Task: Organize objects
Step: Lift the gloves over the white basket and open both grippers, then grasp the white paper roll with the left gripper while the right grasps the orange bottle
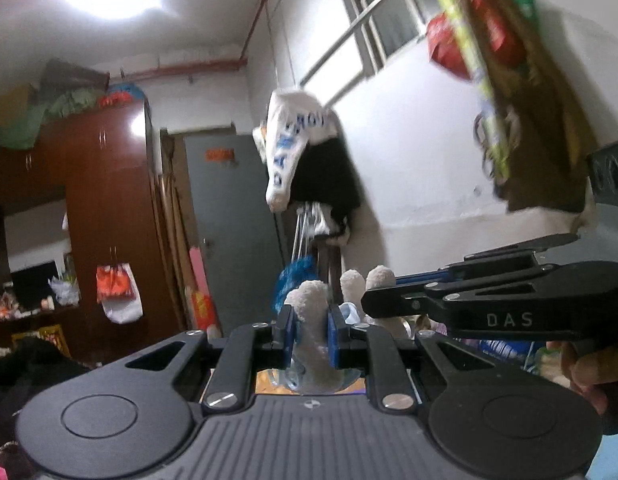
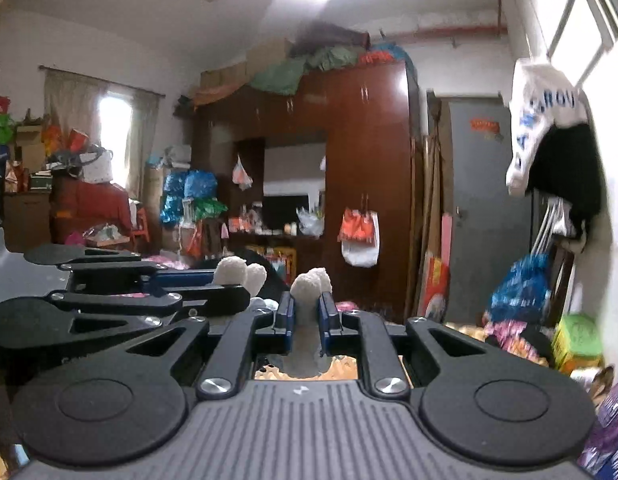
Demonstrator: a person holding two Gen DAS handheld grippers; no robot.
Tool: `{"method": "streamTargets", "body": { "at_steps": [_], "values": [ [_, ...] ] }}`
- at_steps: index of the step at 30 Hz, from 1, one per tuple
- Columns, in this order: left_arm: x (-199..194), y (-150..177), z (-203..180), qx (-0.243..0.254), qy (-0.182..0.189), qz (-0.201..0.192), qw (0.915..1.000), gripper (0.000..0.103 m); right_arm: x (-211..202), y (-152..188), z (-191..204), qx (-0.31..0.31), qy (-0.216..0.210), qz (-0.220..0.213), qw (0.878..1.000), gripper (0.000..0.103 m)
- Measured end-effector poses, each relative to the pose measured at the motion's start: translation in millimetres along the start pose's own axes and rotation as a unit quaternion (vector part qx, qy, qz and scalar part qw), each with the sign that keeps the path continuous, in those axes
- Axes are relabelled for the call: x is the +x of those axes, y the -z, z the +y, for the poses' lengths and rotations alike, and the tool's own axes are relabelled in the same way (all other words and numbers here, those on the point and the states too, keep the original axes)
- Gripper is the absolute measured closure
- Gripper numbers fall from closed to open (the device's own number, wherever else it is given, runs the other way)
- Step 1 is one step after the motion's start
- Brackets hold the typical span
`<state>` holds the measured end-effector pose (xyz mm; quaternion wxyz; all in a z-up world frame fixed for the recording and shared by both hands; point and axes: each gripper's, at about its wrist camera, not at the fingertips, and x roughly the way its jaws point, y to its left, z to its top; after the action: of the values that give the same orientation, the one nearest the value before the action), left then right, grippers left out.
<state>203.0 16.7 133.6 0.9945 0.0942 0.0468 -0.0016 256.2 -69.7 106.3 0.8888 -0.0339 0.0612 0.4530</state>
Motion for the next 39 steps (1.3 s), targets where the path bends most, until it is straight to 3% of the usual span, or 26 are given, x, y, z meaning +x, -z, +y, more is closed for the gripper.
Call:
{"method": "streamTargets", "body": {
  "at_steps": [5, 10, 12, 13, 14, 15, 16, 17, 18, 20, 24, 29, 32, 39],
  "values": [
    [48, 22, 24, -0.017, -0.005, 0.049, 0.9987, 0.083, 41, 21, -6, 0.024, 0.008, 0.054, 0.998, 0.088],
    [72, 40, 33, -0.028, -0.014, 0.087, 0.9958, 0.081, 56, 30, -1, 0.011, 0.018, 0.110, 0.994, 0.087],
    [72, 42, 34, -0.023, -0.027, 0.087, 0.9956, 0.075, 56, 28, -2, 0.017, 0.016, 0.125, 0.992, 0.079],
    [69, 44, 35, -0.019, -0.043, 0.085, 0.9953, 0.061, 52, 26, -3, 0.023, 0.022, 0.122, 0.992, 0.073],
    [68, 44, 37, -0.018, -0.061, 0.087, 0.9942, 0.052, 46, 23, -5, 0.022, 0.027, 0.114, 0.993, 0.060],
    [66, 43, 40, -0.020, -0.071, 0.088, 0.9934, 0.036, 36, 22, -8, 0.025, 0.034, 0.101, 0.994, 0.050],
    [60, 43, 43, -0.026, -0.069, 0.082, 0.9939, 0.026, 30, 17, -12, 0.033, 0.041, 0.092, 0.994, 0.025],
    [52, 43, 47, -0.035, -0.061, 0.076, 0.9946, 0.026, 18, 15, -16, 0.047, 0.050, 0.084, 0.994, 0.009],
    [42, 43, 49, -0.045, -0.054, 0.072, 0.9950, 0.026, 4, 14, -18, 0.059, 0.053, 0.078, 0.994, 0.006],
    [15, 43, 50, -0.057, -0.046, 0.062, 0.9954, 0.026, -32, 22, -19, 0.056, 0.030, 0.062, 0.996, 0.003],
    [-48, 62, 31, -0.052, -0.043, 0.059, 0.9959, 0.022, -106, 64, -22, 0.050, 0.031, 0.047, 0.997, 0.000],
    [-105, 99, 7, -0.068, -0.037, 0.049, 0.9959, 0.022, -164, 134, -42, 0.130, 0.011, 0.062, 0.990, 0.000],
    [-117, 115, 1, -0.088, -0.030, 0.046, 0.9946, 0.022, -164, 143, -47, 0.122, 0.021, 0.081, 0.989, 0.000],
    [-98, 134, 0, -0.082, -0.034, 0.093, 0.9917, 0.022, -122, 132, -55, 0.108, 0.033, 0.130, 0.985, 0.000]
  ]
}}
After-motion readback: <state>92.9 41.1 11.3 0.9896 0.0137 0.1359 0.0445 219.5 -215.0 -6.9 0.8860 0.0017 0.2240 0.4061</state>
